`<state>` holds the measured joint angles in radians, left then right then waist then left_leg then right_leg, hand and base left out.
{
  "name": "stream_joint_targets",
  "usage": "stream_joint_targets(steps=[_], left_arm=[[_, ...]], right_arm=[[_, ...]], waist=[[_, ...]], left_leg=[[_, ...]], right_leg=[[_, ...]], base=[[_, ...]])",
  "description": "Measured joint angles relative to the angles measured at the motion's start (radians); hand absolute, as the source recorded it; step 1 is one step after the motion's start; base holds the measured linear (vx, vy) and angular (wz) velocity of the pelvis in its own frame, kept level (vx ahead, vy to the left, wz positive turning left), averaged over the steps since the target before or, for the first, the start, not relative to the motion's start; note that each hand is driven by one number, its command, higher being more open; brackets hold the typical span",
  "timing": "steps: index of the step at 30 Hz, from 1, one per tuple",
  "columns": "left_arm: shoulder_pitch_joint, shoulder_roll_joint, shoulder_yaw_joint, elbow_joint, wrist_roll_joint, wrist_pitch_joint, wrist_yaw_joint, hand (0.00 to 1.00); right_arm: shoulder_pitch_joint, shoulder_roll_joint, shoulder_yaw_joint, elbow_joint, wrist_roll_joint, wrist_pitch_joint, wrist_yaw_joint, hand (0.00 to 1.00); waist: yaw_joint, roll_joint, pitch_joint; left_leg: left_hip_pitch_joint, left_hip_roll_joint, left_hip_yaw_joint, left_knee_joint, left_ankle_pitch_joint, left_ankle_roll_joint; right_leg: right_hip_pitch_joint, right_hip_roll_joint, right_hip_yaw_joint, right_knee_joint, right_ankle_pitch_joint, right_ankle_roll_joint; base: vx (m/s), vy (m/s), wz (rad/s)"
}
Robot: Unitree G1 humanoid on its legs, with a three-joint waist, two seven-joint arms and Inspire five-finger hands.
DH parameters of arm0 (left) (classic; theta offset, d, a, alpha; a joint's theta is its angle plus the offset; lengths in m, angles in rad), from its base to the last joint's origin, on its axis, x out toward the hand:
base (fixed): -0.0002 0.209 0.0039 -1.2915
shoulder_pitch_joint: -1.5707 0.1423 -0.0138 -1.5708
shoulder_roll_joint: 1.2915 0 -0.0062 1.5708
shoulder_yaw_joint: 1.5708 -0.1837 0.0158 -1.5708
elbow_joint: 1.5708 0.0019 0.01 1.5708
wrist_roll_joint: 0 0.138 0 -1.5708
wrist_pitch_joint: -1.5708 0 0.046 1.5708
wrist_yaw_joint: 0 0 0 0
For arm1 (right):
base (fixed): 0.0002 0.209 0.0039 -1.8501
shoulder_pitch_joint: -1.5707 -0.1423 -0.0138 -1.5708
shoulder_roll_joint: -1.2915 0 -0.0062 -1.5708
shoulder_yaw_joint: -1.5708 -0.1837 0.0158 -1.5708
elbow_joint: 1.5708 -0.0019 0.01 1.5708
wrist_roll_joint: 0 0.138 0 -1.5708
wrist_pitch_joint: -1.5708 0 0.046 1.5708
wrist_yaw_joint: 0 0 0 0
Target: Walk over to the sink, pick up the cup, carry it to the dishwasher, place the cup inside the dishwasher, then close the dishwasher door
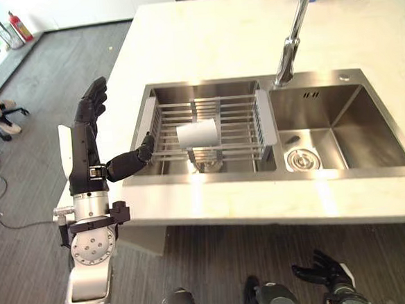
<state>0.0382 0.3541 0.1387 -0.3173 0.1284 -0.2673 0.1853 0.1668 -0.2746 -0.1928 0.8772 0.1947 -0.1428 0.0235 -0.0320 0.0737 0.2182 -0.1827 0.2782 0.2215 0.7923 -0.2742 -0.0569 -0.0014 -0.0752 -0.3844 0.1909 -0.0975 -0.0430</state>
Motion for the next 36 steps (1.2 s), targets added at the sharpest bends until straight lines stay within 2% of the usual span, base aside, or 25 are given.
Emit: stream_joint_targets(steps=[2,3,4,5,6,8,10,14,18,22,27,36], left_arm=[[-0.022,0.018,-0.009,0.000,0.032,0.000,-0.020,0.90],[-0.031,0.018,-0.021,0.000,0.052,0.000,-0.032,0.90],[-0.033,0.018,-0.042,0.000,0.067,0.001,-0.038,0.90],[-0.033,0.019,-0.051,0.000,0.077,0.001,-0.039,0.90],[-0.035,0.024,-0.062,0.004,0.096,0.002,-0.045,0.90],[-0.044,0.025,-0.100,0.016,0.138,0.024,-0.064,0.90],[-0.044,0.023,-0.142,0.034,0.151,0.049,-0.077,0.90],[-0.053,0.018,-0.218,0.046,0.191,0.070,-0.110,0.90],[-0.063,0.018,-0.279,0.058,0.226,0.071,-0.145,0.90],[-0.074,0.018,-0.309,0.141,0.259,0.087,-0.164,0.90],[-0.100,0.017,-0.317,0.208,0.290,0.118,-0.160,0.90],[-0.149,0.005,-0.312,0.263,0.325,0.137,-0.116,0.90]], right_arm=[[-0.001,-0.006,0.001,0.000,0.000,-0.001,0.001,0.90],[0.004,-0.010,0.001,0.001,0.000,-0.001,0.002,0.90],[0.012,-0.006,0.003,0.000,0.000,-0.001,0.007,0.90],[0.018,-0.004,0.003,0.000,0.000,-0.001,0.010,0.90],[0.021,0.015,0.004,0.006,0.000,0.001,0.013,0.90],[0.028,0.080,0.004,0.008,0.000,0.001,0.020,0.90],[0.036,0.105,0.004,0.009,0.000,0.001,0.021,0.90],[0.038,0.124,0.004,0.011,0.000,0.002,0.032,0.90],[0.040,0.129,0.004,0.014,-0.001,0.007,0.036,0.90],[0.036,0.130,0.005,0.012,-0.002,0.008,0.039,0.90],[0.036,0.130,0.008,0.012,-0.003,0.011,0.040,0.90],[0.028,0.152,0.025,0.012,-0.003,0.013,0.042,0.90]], waist=[[0.004,-0.002,0.000],[0.004,0.000,-0.001],[0.004,0.016,-0.012],[0.007,0.032,-0.021],[0.003,0.032,-0.035],[-0.008,-0.025,-0.039],[-0.008,-0.039,-0.046],[-0.013,-0.041,-0.048],[-0.019,-0.042,-0.049],[-0.040,-0.043,-0.053],[-0.039,-0.044,-0.053],[-0.039,-0.044,-0.054]], left_leg=[[-0.020,-0.037,0.004,-0.180,0.002,-0.002],[-0.015,-0.072,-0.002,-0.335,0.045,-0.004],[-0.012,-0.095,-0.023,-0.475,0.187,0.002],[-0.013,-0.095,-0.031,-0.518,0.298,-0.001],[-0.001,-0.095,-0.022,-0.533,0.271,0.000],[0.028,-0.140,-0.015,-0.601,0.286,0.015],[0.049,-0.166,-0.002,-0.644,0.296,0.027],[0.093,-0.206,0.024,-0.729,0.326,0.040],[0.125,-0.210,0.033,-0.797,0.359,0.036],[0.159,-0.209,0.036,-0.873,0.402,0.028],[0.159,-0.204,0.039,-0.879,0.406,0.026],[0.157,-0.202,0.055,-0.880,0.406,0.027]], right_leg=[[0.034,-0.014,0.004,-0.031,0.007,0.011],[0.048,-0.023,0.005,-0.038,0.007,0.012],[0.056,-0.014,0.008,-0.041,0.004,0.032],[0.059,-0.002,0.013,-0.042,-0.004,0.047],[0.068,0.005,0.022,-0.042,-0.025,0.079],[0.061,-0.036,0.030,-0.038,-0.031,0.090],[0.058,-0.056,0.057,-0.041,-0.032,0.091],[0.059,-0.082,0.099,-0.064,-0.031,0.116],[0.057,-0.077,0.106,-0.073,-0.025,0.124],[0.055,-0.062,0.106,-0.075,-0.024,0.123],[0.054,-0.055,0.109,-0.084,-0.018,0.121],[0.062,-0.049,0.122,-0.130,0.013,0.122]], base=[[0.30,0.038,-0.11],[0.28,0.113,-0.08],[0.23,0.127,-0.14],[0.19,0.126,-0.16],[0.21,0.152,0.04],[0.18,0.131,0.10],[0.10,0.109,-0.03],[0.03,0.078,-0.08],[0.00,0.001,-0.08],[0.00,-0.006,-0.02],[0.00,0.003,-0.02],[-0.01,0.024,-0.06]])
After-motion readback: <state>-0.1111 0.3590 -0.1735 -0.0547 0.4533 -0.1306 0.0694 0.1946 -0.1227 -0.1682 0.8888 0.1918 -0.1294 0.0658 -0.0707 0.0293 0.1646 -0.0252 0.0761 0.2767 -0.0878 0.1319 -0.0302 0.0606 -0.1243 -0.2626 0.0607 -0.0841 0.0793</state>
